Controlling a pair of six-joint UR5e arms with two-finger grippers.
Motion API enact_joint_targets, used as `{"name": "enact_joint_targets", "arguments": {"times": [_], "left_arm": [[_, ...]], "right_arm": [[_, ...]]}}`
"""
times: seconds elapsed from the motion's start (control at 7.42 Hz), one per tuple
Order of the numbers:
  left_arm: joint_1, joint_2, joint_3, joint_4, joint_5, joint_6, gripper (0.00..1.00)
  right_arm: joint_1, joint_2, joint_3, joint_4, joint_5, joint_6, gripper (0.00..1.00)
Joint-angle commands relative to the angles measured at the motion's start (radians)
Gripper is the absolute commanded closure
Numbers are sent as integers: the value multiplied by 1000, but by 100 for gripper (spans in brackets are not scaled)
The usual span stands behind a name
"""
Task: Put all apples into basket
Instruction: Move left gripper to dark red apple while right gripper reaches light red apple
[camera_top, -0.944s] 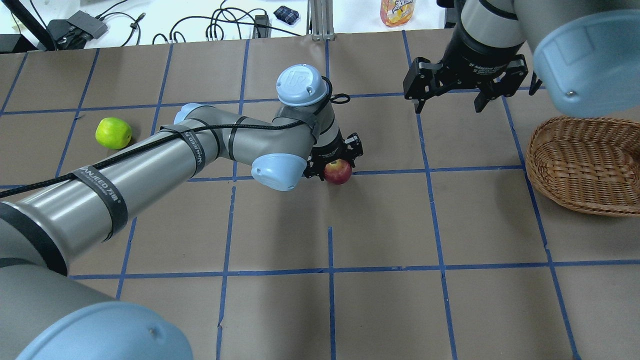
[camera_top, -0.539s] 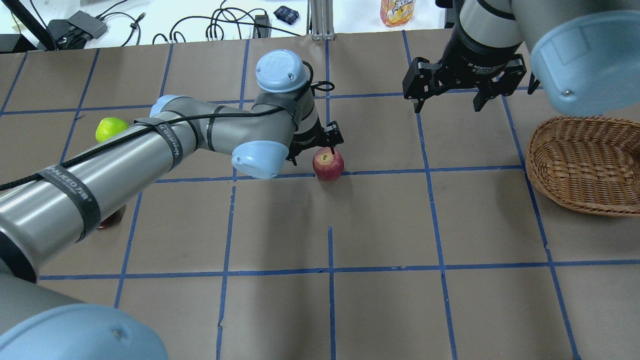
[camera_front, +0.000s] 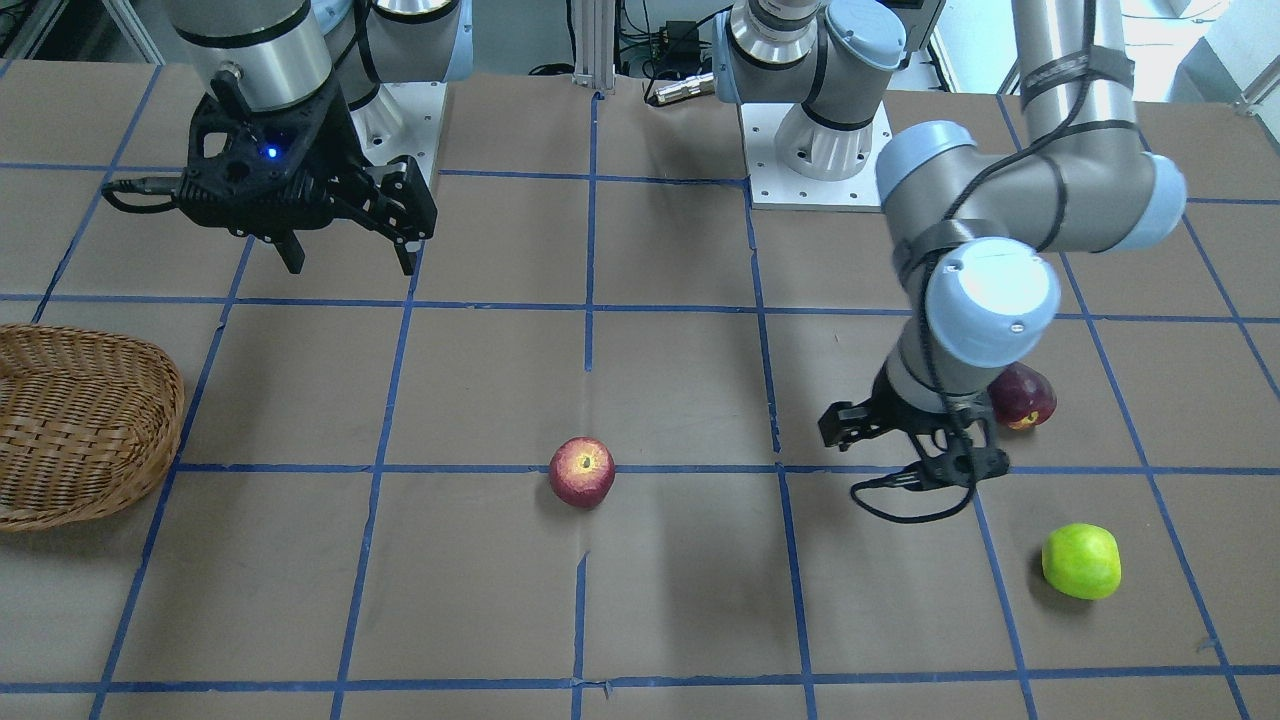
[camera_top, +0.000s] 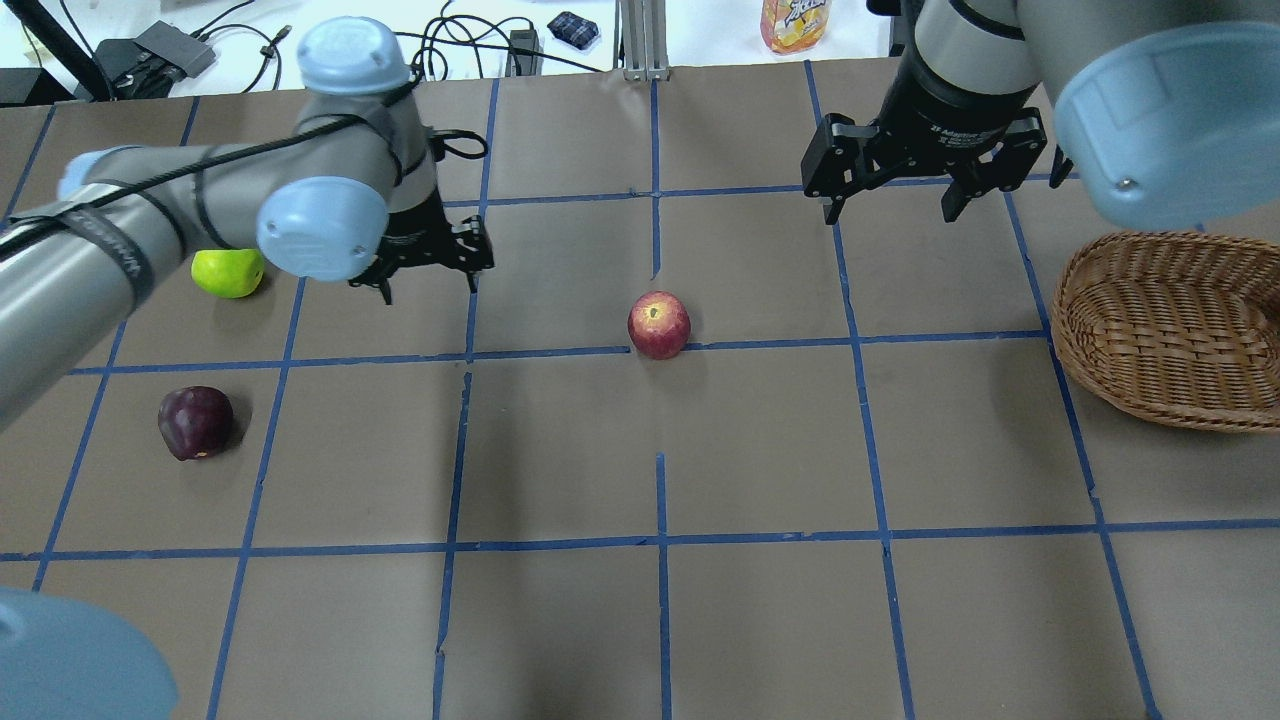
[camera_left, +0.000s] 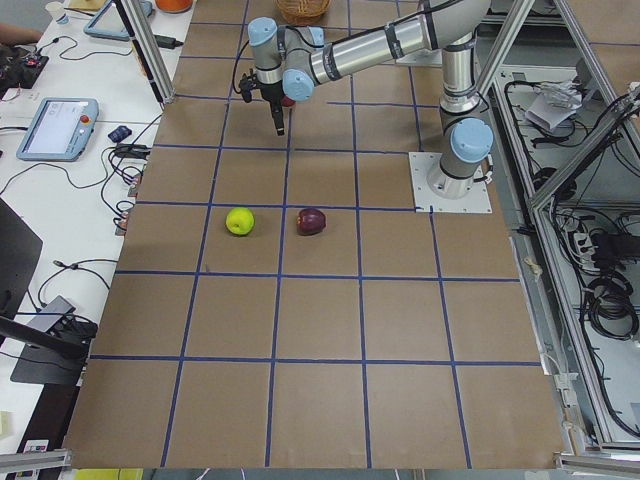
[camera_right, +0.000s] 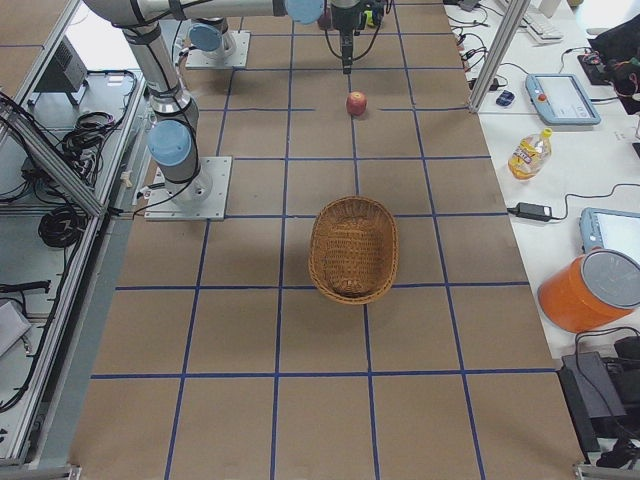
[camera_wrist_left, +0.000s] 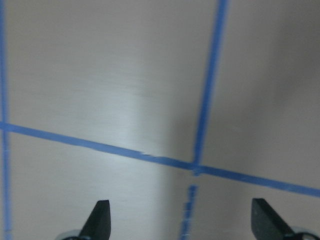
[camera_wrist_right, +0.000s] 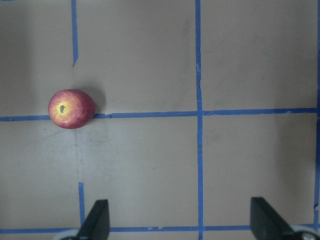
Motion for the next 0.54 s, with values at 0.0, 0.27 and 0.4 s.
{"name": "enact_joint_targets", "arguments": {"times": [0.0, 0.27, 0.4], "left_arm": [[283, 18, -40, -17, -62, 347, 0], [395, 0, -86, -17, -67, 489, 0], [410, -20, -109, -5, -64, 493, 0]], "right_arm": [[87, 146, -2, -107, -11, 85, 0], [181, 308, -9, -306, -16, 253, 0], [227, 388, -10, -411, -19, 365, 0]]}}
